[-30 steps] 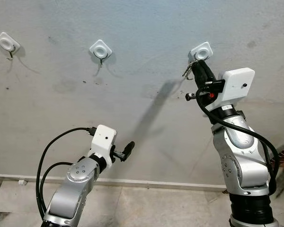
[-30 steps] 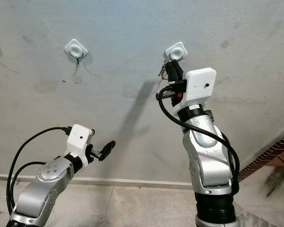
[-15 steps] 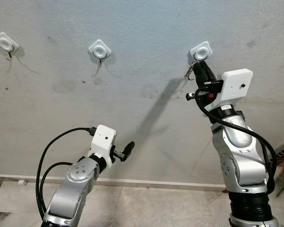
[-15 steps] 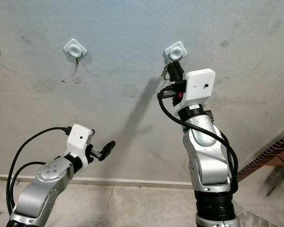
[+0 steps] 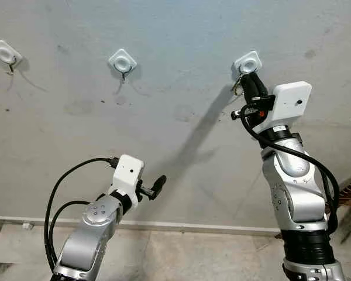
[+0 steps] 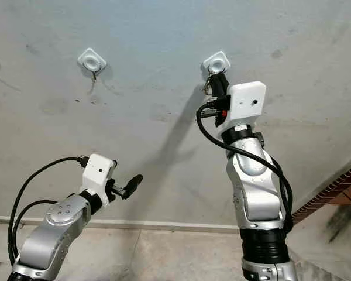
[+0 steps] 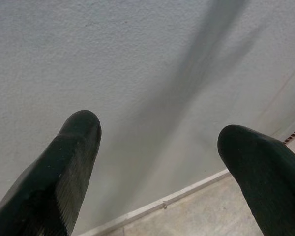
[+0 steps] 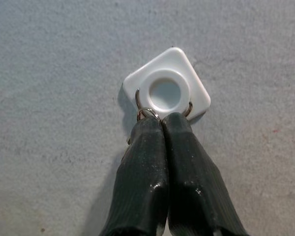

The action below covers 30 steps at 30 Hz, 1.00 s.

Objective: Hang keys on a hook

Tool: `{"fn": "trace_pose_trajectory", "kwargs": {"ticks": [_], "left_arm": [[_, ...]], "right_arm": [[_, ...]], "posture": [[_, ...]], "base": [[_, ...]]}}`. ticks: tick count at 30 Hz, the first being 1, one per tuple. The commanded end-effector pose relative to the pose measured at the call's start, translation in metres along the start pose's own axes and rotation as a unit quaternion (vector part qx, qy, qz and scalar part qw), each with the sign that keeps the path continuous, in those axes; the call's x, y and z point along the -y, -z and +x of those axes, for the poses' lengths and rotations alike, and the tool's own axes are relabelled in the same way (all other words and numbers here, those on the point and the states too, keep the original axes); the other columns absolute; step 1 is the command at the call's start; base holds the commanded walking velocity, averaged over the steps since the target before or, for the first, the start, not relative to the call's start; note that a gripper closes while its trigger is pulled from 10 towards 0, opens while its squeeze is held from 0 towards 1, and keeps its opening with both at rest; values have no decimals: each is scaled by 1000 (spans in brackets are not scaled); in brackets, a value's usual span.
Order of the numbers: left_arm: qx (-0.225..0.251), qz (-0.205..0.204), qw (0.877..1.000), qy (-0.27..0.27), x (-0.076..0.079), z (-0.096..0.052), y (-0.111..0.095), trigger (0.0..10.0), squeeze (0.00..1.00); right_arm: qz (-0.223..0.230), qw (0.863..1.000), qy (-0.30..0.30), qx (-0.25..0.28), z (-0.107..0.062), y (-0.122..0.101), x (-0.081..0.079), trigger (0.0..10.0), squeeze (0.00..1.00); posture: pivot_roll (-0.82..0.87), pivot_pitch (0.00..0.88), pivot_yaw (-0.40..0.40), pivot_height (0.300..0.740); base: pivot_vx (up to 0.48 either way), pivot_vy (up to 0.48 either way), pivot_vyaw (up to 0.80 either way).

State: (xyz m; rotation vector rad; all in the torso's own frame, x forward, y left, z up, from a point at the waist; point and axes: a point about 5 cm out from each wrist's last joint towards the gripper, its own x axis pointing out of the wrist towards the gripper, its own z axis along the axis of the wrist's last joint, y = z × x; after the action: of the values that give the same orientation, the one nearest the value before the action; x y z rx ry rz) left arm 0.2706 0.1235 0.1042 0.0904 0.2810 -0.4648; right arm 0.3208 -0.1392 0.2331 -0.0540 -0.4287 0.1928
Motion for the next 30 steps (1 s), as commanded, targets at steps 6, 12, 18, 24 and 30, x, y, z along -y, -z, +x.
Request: {"fn": "trace_pose_trajectory", "kwargs": {"ticks": [6,12,18,24,30], "left_arm": [[-5,5,1000,5,2,-2,2,10000,0],[-5,5,1000,4,2,-2,2,10000,0],[-6,7,1000,5,2,-2,2,10000,0],[-6,8,1000,6,1,-2,1,10000,0],[-6,9,1000,5,1,-2,1,10000,0]], "right_arm": [[5,1000,10,-13,3,14,1,10000,0],[11,999,39,-34,-2,28,10,10000,0],[28,997,57,-43,-7,36,16,10000,1000],[24,997,61,-46,-10,38,15,10000,1000],[33,997,61,-47,-11,40,14,10000,1000]], "posture": [[161,91,-22,740],[166,89,-25,740],[166,90,-21,740],[163,93,-17,740],[164,94,-17,740]], "base": [[0,0,0],[0,0,0],[0,0,0],[0,0,0],[0,0,0]]}}
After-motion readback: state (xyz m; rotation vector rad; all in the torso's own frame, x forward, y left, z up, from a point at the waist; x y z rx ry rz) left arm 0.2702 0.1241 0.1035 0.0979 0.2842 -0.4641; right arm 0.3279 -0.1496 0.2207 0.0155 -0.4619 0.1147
